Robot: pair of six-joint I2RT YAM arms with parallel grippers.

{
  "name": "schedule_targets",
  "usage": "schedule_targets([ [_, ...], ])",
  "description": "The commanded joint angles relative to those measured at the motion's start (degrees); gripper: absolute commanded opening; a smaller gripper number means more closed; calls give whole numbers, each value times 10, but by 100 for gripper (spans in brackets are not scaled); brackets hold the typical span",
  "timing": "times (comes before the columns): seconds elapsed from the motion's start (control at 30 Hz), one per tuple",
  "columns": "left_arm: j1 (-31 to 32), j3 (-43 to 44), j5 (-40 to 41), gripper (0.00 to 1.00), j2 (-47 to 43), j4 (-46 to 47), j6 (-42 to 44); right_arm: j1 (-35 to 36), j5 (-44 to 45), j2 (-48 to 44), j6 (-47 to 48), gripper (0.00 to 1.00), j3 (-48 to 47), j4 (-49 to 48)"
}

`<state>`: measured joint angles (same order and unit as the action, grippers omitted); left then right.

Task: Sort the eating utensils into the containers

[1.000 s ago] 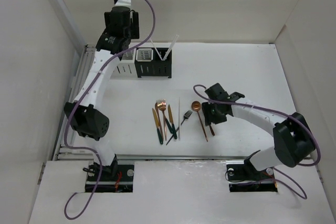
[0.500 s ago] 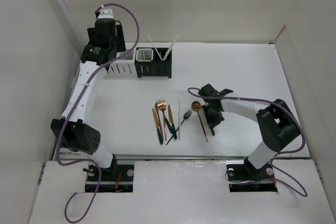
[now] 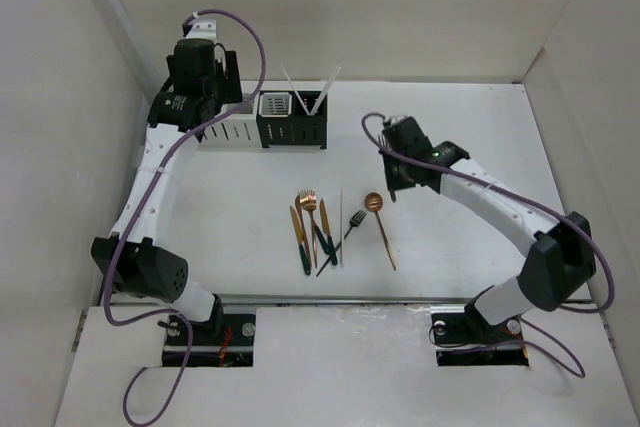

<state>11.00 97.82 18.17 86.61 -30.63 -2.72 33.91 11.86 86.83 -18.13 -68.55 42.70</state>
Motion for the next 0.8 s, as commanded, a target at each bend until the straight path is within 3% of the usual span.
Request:
schedule_targets([
  [0.0, -9, -15, -160, 75, -26, 13, 18, 10, 25, -48, 49, 0, -82, -52],
  [0.07, -14, -22, -253, 76, -26, 18, 18, 15, -4, -63, 74, 0, -111, -116],
  [0.1, -14, -27, -350, 76, -26, 18, 18, 22, -22, -63, 94, 0, -118, -139],
  [0.23, -14, -39, -576, 88, -15, 56, -5, 28, -159, -63, 112, 0, -149, -253],
  [0.27, -14, -45, -609, 95, -10, 68, -17, 33, -183, -55, 112, 0, -162, -283],
  [0.33, -14, -45, -683, 97, -4, 112, -56, 47, -218, -40, 112, 0, -172, -305],
  [0.57, 28, -21, -731, 98, 34, 167, -95, 82, -270, -3, 112, 0, -194, -336],
  [0.77, 41, -47, -745, 87, 39, 173, -94, 88, -254, 7, 100, 0, -200, -343],
])
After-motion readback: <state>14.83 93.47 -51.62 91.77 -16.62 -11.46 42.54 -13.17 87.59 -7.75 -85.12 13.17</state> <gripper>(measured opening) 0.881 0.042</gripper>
